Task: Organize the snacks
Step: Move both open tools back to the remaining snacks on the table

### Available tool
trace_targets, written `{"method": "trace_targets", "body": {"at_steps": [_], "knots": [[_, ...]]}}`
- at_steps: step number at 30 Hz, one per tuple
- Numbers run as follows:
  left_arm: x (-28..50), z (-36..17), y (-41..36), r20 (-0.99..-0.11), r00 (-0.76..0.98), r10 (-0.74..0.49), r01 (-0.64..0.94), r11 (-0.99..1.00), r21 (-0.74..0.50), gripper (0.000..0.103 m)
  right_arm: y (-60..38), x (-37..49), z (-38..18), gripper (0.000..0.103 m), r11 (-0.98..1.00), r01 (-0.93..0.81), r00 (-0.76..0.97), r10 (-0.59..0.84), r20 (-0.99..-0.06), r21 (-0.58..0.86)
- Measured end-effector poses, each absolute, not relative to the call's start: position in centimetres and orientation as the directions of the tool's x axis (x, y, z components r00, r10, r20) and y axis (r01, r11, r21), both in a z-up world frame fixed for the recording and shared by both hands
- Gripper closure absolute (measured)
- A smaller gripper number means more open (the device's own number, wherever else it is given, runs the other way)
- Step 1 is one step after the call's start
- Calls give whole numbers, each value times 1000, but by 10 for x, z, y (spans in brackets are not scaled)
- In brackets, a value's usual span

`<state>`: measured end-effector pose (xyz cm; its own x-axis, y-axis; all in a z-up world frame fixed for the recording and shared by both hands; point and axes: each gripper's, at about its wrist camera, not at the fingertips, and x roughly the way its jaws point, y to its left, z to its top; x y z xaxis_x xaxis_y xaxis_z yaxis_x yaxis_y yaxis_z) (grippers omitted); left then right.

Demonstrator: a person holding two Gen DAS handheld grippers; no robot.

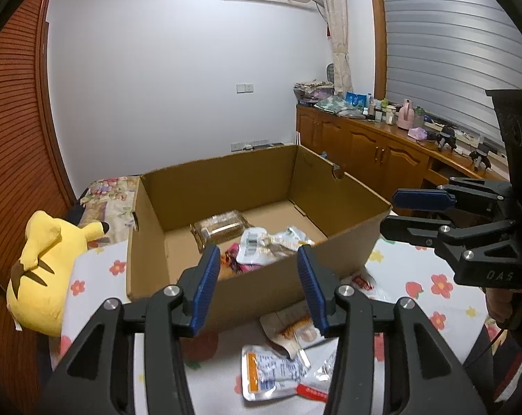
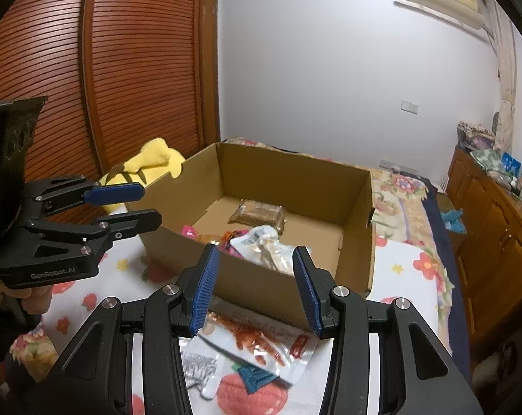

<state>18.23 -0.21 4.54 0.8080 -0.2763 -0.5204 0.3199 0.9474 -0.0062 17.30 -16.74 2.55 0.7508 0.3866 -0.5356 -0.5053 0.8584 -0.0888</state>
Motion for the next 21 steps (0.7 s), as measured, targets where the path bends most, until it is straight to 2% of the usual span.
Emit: {"method": "trace_targets", "body": {"at_steps": [8, 21], "knots": [[165, 19, 4, -556, 784, -278, 315, 949, -30, 52, -167, 154, 9, 57, 857, -512, 729, 402, -555, -52], [157, -49, 6, -656, 706, -265, 293, 954, -70, 46, -151, 139, -63, 56, 837, -547, 626, 422, -656, 15]]}}
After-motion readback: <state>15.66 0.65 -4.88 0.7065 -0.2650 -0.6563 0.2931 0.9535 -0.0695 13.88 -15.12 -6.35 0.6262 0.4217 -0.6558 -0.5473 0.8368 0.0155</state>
